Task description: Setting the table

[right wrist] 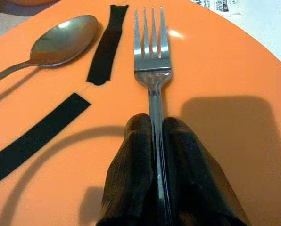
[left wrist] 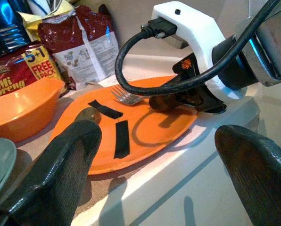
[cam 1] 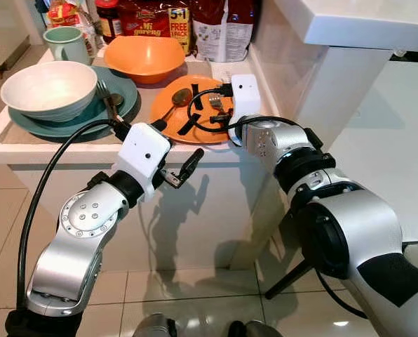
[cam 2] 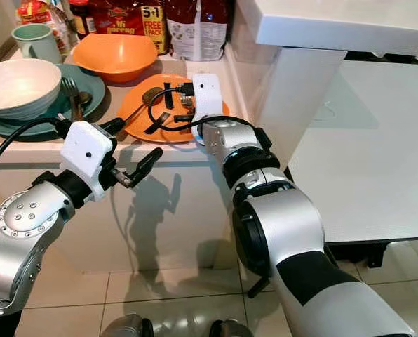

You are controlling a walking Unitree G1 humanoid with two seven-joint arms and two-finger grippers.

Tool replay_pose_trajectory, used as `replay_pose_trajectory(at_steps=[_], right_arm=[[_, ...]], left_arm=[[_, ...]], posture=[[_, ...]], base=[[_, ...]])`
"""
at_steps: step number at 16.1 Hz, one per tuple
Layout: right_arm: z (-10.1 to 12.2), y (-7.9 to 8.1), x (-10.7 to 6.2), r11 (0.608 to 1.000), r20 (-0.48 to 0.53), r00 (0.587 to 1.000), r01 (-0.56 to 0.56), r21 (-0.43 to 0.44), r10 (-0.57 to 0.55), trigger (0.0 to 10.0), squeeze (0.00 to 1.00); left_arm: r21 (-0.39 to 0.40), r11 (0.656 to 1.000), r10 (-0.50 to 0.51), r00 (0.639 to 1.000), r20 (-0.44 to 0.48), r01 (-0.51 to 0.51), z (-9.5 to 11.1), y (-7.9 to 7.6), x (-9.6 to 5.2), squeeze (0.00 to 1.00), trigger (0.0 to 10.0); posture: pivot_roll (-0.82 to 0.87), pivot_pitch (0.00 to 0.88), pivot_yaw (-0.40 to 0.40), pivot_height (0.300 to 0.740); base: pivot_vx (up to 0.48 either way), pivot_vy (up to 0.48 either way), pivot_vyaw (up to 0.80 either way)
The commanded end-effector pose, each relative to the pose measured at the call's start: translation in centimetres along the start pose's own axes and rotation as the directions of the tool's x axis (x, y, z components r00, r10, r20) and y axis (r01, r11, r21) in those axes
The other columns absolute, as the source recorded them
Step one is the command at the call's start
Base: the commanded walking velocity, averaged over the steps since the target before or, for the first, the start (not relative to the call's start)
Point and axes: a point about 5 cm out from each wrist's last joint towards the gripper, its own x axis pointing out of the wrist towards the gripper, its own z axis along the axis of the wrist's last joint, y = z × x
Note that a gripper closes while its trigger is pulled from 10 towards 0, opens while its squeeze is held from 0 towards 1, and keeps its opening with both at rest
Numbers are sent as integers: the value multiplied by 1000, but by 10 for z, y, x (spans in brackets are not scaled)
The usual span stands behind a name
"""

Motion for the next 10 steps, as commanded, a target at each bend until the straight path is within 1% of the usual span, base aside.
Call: replay_pose_trajectory(at_steps=[1,6,7,8,9,10], right_arm=[[10,-6,-2,1000,33,999,12,7,-12,0,0],[34,-14,-9,999,128,992,22,-27,-19,0,0],[42,-17,-12,999,170,985,25,-38,-18,0,0],[50,-18,-18,996,245,969,-11,-93,33,0,0],[49,-16,-25,985,306,946,-56,-161,103,0,0],[40,-16,-32,975,335,930,-86,-207,153,0,0]], left_arm=[[11,1000,-24,999,25,23,5,-2,2,0,10000],[10,1000,-8,999,35,8,6,-1,4,0,10000],[9,1000,1,999,39,-1,7,-1,4,0,10000],[2,1000,16,999,41,-16,7,1,4,0,10000],[2,1000,24,999,36,-24,5,1,4,0,10000],[0,1000,29,999,31,-29,4,0,4,0,10000]], posture=[[146,24,-54,740],[137,27,-52,740],[136,28,-52,740],[128,33,-49,740],[119,36,-47,740],[112,40,-43,740]], base=[[0,0,0],[0,0,0],[0,0,0],[0,0,0],[0,0,0],[0,0,0]])
